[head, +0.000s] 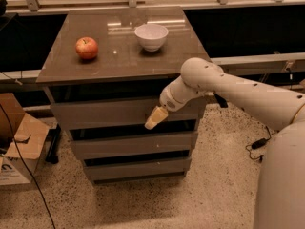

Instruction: Open top drawer

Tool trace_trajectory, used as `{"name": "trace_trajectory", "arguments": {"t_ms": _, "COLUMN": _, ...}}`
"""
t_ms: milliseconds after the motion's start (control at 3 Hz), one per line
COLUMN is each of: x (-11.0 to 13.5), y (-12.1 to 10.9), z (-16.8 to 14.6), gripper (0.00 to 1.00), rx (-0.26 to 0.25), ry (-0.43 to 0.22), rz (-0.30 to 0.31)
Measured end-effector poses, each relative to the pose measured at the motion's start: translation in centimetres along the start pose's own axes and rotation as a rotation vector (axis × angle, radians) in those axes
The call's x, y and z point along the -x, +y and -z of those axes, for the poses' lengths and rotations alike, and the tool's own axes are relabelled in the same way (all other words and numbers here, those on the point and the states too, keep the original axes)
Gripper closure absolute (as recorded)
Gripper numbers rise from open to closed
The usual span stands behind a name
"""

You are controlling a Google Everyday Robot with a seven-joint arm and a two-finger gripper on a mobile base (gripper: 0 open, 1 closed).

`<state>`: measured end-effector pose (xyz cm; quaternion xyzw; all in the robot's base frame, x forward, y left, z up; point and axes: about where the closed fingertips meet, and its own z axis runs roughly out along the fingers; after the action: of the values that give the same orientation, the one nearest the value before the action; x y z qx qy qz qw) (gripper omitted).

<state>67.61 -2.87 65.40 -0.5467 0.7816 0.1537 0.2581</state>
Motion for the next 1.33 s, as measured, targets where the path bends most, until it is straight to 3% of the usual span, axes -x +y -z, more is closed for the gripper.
{"name": "trace_trajectory", "arguments": {"t_ms": 667, "x": 0.80, "y": -0.22, "z": 0.95, "gripper": 0.66, "rx": 0.002, "ry": 0.002, "rz": 0.001}}
{"name": "trace_trajectory", "arguments": {"t_ms": 1000, "x": 1.12, "y": -0.28, "z": 1.35, "gripper": 0.67, "rx": 0.002, "ry": 0.002, "rz": 0.001}}
{"name": "trace_trajectory", "arguments": {"t_ms": 1333, "x": 1.12, "y": -0.28, "z": 1.34, "gripper": 0.44, "rx": 0.002, "ry": 0.002, "rz": 0.001}}
